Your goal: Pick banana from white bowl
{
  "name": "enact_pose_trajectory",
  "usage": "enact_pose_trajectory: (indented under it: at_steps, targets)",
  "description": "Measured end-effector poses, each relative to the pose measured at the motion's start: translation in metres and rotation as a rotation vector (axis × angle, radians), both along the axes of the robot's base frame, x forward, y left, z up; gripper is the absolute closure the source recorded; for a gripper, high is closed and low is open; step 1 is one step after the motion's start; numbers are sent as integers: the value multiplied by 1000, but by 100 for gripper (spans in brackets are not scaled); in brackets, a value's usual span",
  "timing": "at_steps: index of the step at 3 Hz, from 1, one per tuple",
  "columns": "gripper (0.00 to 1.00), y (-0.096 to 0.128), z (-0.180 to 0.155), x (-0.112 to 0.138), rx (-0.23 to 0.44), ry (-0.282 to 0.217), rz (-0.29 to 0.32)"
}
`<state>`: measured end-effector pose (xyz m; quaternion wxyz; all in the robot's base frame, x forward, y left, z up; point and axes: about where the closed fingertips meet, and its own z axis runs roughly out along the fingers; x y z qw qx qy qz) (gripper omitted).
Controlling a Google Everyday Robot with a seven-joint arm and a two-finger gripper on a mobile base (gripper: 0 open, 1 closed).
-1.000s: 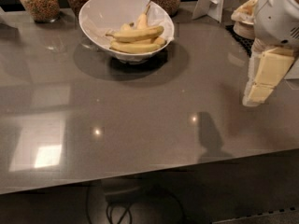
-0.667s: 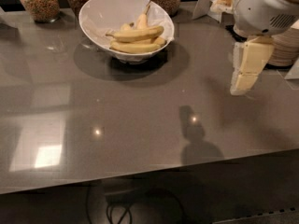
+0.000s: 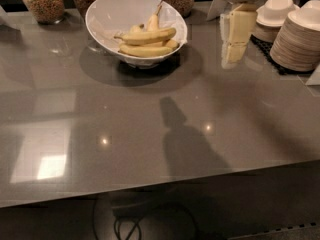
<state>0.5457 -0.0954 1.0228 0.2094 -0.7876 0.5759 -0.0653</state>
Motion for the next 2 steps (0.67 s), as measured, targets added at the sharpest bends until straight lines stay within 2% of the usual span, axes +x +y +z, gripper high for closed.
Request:
enact_pose_trajectory:
  at_steps: [1, 2]
  targets:
    - [0, 37, 2, 33, 20, 34, 64]
    - [0, 45, 13, 41, 43, -1, 71]
